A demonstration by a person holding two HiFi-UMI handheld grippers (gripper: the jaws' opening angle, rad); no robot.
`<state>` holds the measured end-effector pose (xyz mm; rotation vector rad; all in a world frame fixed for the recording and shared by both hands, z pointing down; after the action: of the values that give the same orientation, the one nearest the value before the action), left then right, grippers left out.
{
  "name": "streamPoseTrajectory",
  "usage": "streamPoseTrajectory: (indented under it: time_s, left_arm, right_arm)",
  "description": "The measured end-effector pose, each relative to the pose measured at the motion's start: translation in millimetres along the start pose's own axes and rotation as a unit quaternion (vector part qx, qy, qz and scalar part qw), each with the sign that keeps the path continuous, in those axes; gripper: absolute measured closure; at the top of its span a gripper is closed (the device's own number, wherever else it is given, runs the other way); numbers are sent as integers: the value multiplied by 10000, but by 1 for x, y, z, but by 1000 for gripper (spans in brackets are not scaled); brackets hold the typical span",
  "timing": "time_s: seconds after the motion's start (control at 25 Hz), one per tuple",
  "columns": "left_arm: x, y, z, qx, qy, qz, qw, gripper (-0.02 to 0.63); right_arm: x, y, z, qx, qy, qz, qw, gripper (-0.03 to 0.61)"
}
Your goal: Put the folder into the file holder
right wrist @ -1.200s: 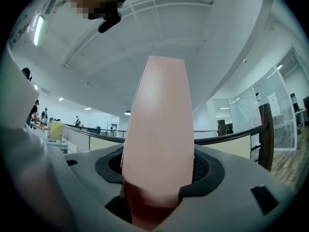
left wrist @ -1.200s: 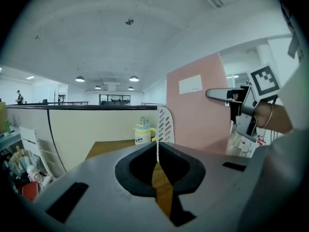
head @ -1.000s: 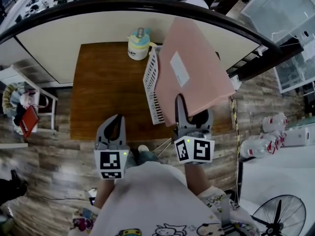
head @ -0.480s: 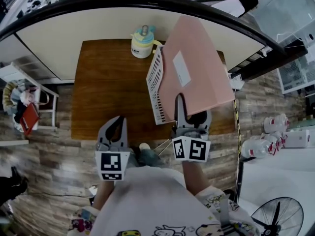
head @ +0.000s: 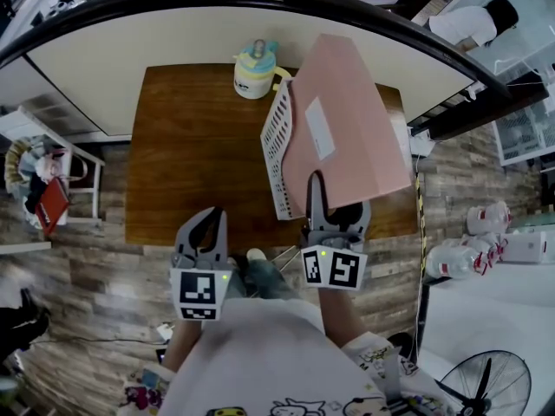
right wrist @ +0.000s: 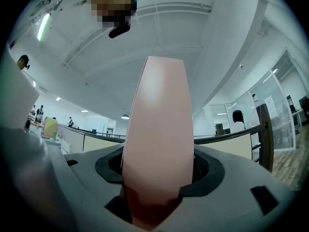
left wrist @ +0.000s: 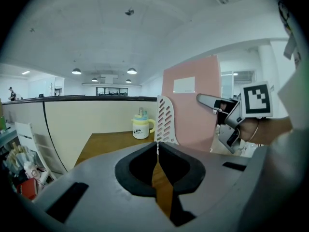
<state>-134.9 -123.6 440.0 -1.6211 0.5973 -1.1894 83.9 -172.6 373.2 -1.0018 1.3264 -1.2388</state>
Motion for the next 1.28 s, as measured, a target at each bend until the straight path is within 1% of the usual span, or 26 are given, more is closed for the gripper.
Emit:
streamPoseTrajectory:
  time_s: [0.56,0.96,1.28]
  left_arm:
    - [3,-3,3,-37,-15,-33,10000,600]
    - [5,-2,4,-65,-9,-9,10000,600]
    - [3,-2,7,-100,-29,-9,9999,600]
  right_arm:
    - [-4,-20,1,6,67,-225,9997,295]
    - [-5,-51,5,0,189,-821,9964,295]
    - [-5,-69,3,-21,277,-1243,9919,295]
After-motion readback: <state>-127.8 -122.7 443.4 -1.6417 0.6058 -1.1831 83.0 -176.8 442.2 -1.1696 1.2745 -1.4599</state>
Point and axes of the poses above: the fingertips, and each gripper's own axes: x forward along the fingers, z to its right, y out of its top, the point moved 4 cm from there along -x, backward along the fingers, and after that the axes turned 3 degrees about x, right-handed, at the moved point
